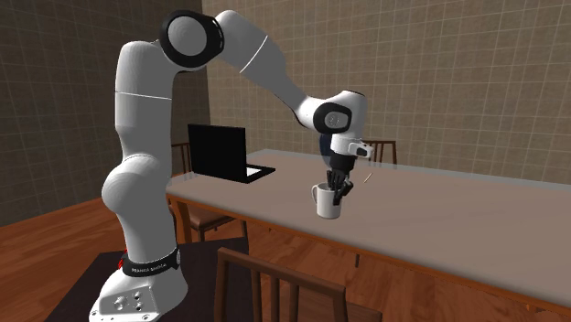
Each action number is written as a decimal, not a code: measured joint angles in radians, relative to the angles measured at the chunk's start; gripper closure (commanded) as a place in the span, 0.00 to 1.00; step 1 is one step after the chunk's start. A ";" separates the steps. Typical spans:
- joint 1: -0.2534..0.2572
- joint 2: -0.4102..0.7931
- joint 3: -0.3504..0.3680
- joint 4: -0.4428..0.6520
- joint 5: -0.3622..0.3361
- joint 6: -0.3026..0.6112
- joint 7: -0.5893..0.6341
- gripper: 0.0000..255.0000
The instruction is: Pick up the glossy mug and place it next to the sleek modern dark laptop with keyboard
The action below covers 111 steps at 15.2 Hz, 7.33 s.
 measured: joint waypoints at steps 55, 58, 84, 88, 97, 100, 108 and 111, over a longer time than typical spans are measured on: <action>-0.004 -0.070 -0.002 0.662 -0.004 -0.731 0.045 1.00; -0.003 -0.055 -0.001 0.723 -0.005 -0.776 0.048 1.00; 0.196 -0.314 0.224 0.494 0.089 -0.758 0.481 1.00; 0.234 -0.337 0.279 0.480 0.111 -0.752 0.576 1.00; 0.323 -0.294 0.425 0.527 0.121 -0.722 0.812 1.00; 0.346 -0.273 0.462 0.539 0.115 -0.707 0.870 1.00; 0.349 -0.306 0.462 0.407 0.131 -0.605 0.854 1.00; 0.350 -0.324 0.460 0.349 0.140 -0.563 0.843 1.00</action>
